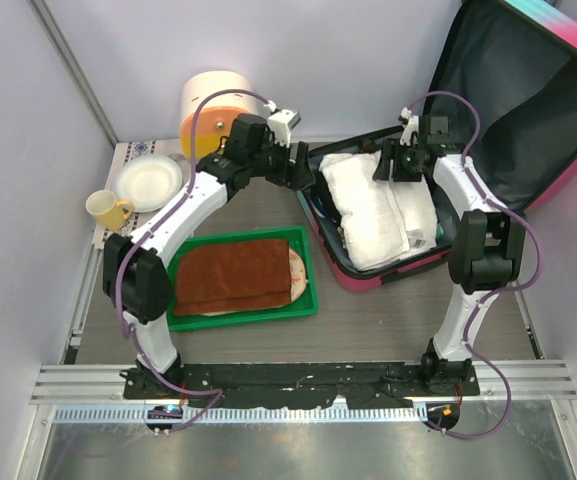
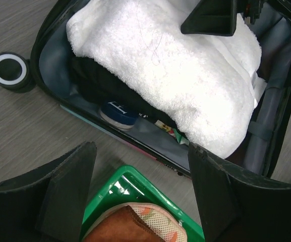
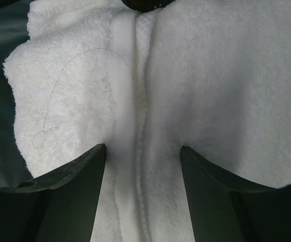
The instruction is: Open, take out, and arrange the luggage
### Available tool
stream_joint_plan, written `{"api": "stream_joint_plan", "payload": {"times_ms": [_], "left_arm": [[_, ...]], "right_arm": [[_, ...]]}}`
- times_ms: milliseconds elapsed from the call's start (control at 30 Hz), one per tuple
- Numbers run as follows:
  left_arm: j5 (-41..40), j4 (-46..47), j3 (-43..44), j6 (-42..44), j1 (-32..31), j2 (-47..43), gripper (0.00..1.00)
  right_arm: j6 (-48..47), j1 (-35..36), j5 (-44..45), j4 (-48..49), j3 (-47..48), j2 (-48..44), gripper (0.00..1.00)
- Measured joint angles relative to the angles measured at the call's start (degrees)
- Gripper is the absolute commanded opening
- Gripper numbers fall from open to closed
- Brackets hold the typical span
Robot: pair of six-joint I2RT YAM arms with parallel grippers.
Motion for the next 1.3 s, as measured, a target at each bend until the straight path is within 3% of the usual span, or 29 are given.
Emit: {"api": "stream_joint_plan", "payload": {"times_ms": [400, 767, 833, 1067, 1167, 1200, 1300], "left_arm": [[-1.07, 0.22, -3.89, 0.11, 0.0, -2.12, 0.78], [-1.2, 0.5, -3.93, 0.11, 0.0, -2.12, 0.79], [-1.2, 0.52, -3.96, 0.11, 0.0, -2.12, 0.79], [-1.11, 2.6, -6.08, -0.83, 0.0, -2.12, 0.79], [-1.09, 2.84, -7.13, -1.27, 0.0, -2.12, 0.79], [-1.09, 2.89, -7.45, -1.29, 0.0, -2.12, 0.79], [-1.05, 3.02, -8.44, -1.49, 0.0, -2.16, 0.78]], "right_arm": [[4.04, 2.56, -3.23, 2.32, 6.93, 4.17, 0.64], [4.9, 3.21, -1.79, 3.13, 9.7, 9.51, 0.75], [4.92, 3.56, -1.16, 3.17, 9.7, 9.55, 0.84], [3.69, 7.48, 7.8, 5.2, 7.93, 9.55, 0.89], [3.15, 8.61, 10.86, 5.49, 7.82, 9.55, 0.76], [3.04, 8.68, 10.97, 5.51, 7.82, 9.55, 0.63], [3.65, 8.31, 8.76, 5.64, 7.82, 9.55, 0.47]]}}
